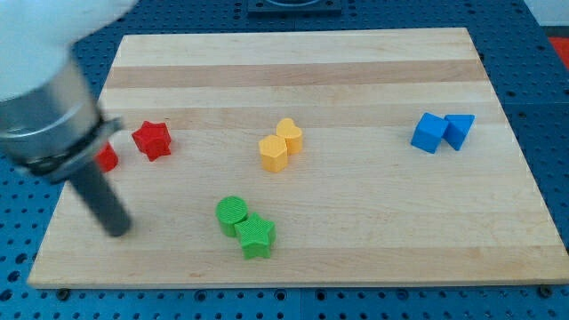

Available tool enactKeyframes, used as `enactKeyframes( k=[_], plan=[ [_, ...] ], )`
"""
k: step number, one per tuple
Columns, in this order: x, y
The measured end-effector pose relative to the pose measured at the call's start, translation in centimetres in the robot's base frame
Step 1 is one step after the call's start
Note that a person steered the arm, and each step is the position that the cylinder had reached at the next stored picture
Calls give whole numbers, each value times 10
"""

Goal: Slide the red circle into the red star

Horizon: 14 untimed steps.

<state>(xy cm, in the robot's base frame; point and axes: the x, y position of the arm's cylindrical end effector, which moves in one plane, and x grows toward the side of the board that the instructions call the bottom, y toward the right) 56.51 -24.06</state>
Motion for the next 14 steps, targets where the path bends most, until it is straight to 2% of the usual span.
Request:
enactKeyframes(
  k=[1,2,3,4,8,10,11,12,14],
  plan=[
    [8,-63],
    [-2,-64],
    [-41,-64],
    [-63,-64],
    [-63,-20],
    [-16,-63],
    [-71,-64],
    [-153,-64],
    [-151,-64]
  ],
)
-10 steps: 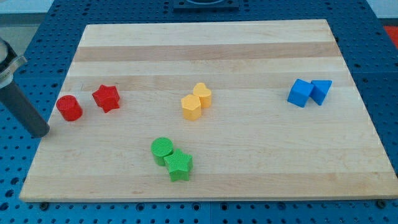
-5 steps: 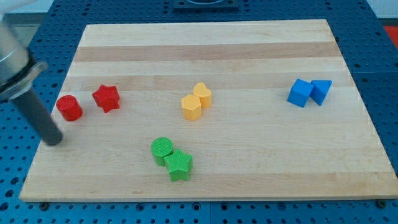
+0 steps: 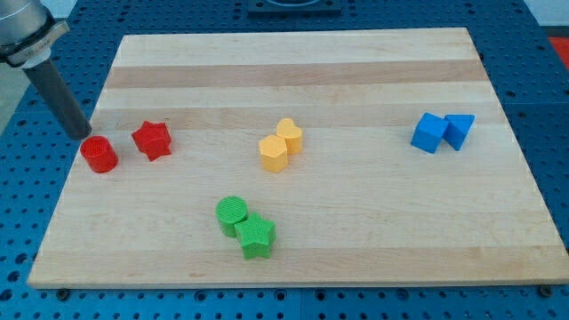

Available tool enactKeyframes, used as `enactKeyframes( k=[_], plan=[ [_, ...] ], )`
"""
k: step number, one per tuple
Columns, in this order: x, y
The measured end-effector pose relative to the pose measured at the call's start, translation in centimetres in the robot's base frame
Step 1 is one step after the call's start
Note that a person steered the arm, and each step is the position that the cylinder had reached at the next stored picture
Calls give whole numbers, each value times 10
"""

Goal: Slide the red circle into the red star

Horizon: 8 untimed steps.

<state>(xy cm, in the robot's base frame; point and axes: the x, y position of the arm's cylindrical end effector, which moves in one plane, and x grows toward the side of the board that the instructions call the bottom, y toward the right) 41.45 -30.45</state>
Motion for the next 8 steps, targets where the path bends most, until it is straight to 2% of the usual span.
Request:
enactKeyframes(
  k=[1,4,5,6,8],
  plan=[
    [28,0],
    [41,14],
    [82,41],
    [89,72],
    [78,76]
  ],
)
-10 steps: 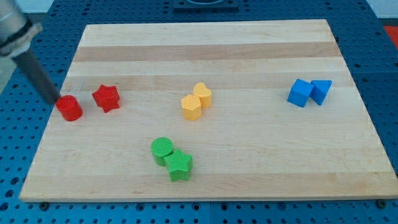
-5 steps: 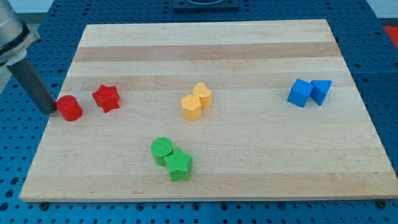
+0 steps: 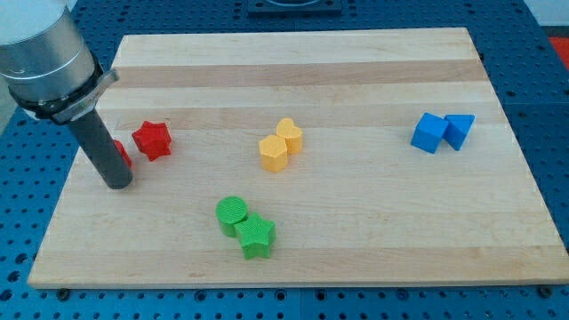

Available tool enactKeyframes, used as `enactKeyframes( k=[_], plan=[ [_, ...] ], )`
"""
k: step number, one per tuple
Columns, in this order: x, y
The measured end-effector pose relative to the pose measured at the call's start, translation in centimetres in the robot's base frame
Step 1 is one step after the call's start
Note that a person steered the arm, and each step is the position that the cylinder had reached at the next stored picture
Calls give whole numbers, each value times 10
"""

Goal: Slide the red circle into the red star

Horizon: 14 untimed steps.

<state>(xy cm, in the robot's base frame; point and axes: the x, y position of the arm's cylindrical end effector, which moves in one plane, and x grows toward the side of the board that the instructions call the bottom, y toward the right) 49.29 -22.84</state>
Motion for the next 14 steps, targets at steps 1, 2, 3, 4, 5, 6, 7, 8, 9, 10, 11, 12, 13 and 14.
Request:
enactKeyframes(
  k=[1,2,3,4,5,6,7,8,9,10,11,12,13,14],
  plan=[
    [40,-40],
    [57,-70],
    [31,-71],
    [31,-71],
    [31,-71],
    [22,-55],
    [8,-29],
    [8,-25],
    [-4,-3],
    [10,-12],
    [41,-45],
    [26,-64],
    [-3,-65],
    [-3,-57]
  ],
)
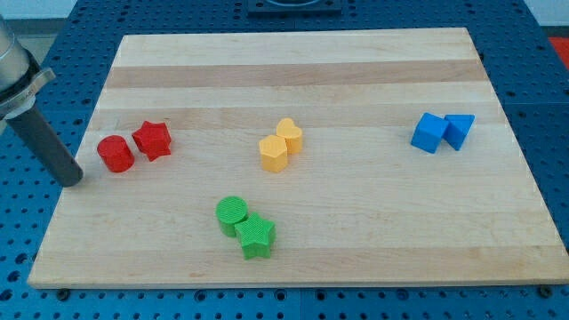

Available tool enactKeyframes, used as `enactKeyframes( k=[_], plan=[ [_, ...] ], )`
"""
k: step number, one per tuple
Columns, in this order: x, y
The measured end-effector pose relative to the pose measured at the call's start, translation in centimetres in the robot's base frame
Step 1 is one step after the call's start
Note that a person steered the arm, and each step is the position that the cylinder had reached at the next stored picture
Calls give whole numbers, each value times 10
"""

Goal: Slide the red circle into the red star

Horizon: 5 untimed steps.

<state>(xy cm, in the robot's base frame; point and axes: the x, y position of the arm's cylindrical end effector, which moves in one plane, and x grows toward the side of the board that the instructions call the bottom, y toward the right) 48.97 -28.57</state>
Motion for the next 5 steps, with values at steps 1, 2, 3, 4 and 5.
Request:
enactKeyframes(
  k=[1,2,3,4,5],
  plan=[
    [-15,39],
    [-12,41],
    [-11,41],
    [-21,42],
    [-21,42]
  ],
)
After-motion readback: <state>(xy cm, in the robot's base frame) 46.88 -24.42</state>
